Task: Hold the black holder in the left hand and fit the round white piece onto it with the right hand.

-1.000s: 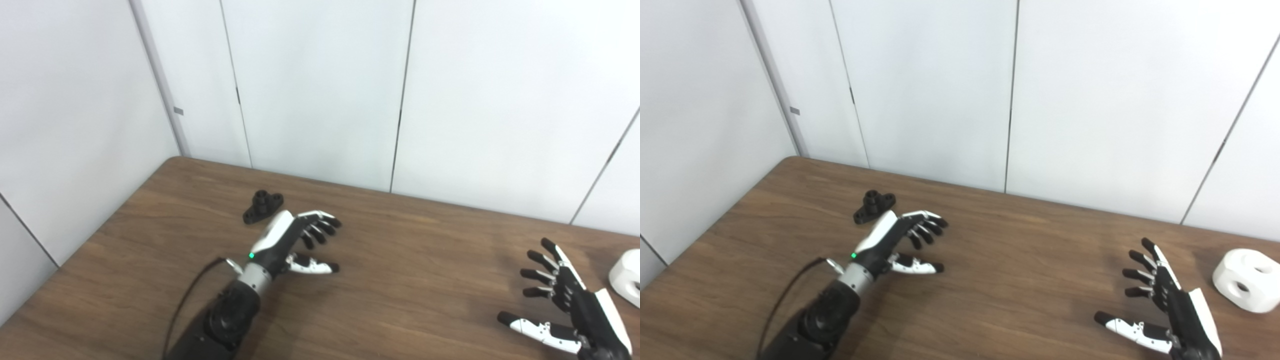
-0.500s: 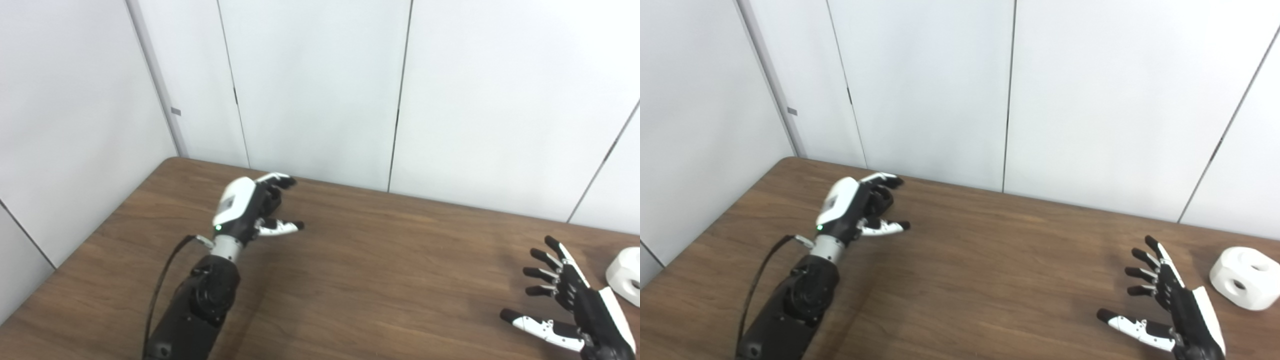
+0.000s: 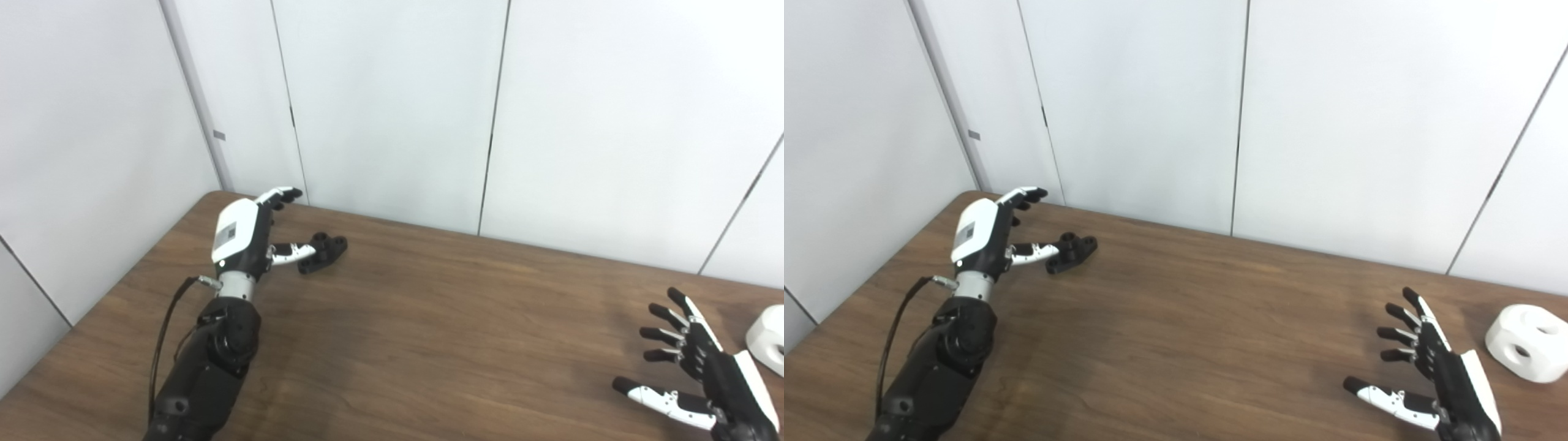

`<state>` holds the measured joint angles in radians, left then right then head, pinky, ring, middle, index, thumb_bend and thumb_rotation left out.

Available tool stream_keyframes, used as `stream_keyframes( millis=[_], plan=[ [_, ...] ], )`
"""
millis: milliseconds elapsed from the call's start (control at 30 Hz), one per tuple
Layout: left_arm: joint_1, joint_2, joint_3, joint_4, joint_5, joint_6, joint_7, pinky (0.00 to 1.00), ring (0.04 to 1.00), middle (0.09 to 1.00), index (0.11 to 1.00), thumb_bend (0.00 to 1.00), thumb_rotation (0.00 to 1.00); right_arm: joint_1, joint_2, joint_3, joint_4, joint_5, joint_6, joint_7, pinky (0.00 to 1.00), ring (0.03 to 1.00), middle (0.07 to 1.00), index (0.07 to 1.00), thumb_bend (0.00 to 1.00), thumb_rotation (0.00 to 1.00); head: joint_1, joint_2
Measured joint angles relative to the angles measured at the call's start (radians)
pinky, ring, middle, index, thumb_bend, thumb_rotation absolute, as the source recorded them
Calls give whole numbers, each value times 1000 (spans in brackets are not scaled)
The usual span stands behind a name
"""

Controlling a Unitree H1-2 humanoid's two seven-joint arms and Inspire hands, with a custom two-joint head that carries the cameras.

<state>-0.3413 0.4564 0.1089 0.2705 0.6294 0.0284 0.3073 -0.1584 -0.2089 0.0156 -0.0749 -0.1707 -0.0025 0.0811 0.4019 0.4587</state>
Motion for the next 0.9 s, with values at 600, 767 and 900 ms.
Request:
stream_keyframes(
  millis=[600,767,900],
  plan=[
    [0,10,-112,72,16,184,-79,889,1000,1000,846,1000,597,-1,-3,-1,-22,-6,20,1,621,751,871,952,580,0,-8,18],
    [-4,12,-142,105,32,216,-85,918,1000,1000,839,1000,604,0,-10,-3,-26,-7,28,1,634,759,877,955,573,0,-11,21],
    [-9,12,-149,122,33,227,-80,941,1000,1000,832,1000,593,0,-12,-6,-34,-2,33,2,632,762,881,957,566,0,-12,29]
  ],
)
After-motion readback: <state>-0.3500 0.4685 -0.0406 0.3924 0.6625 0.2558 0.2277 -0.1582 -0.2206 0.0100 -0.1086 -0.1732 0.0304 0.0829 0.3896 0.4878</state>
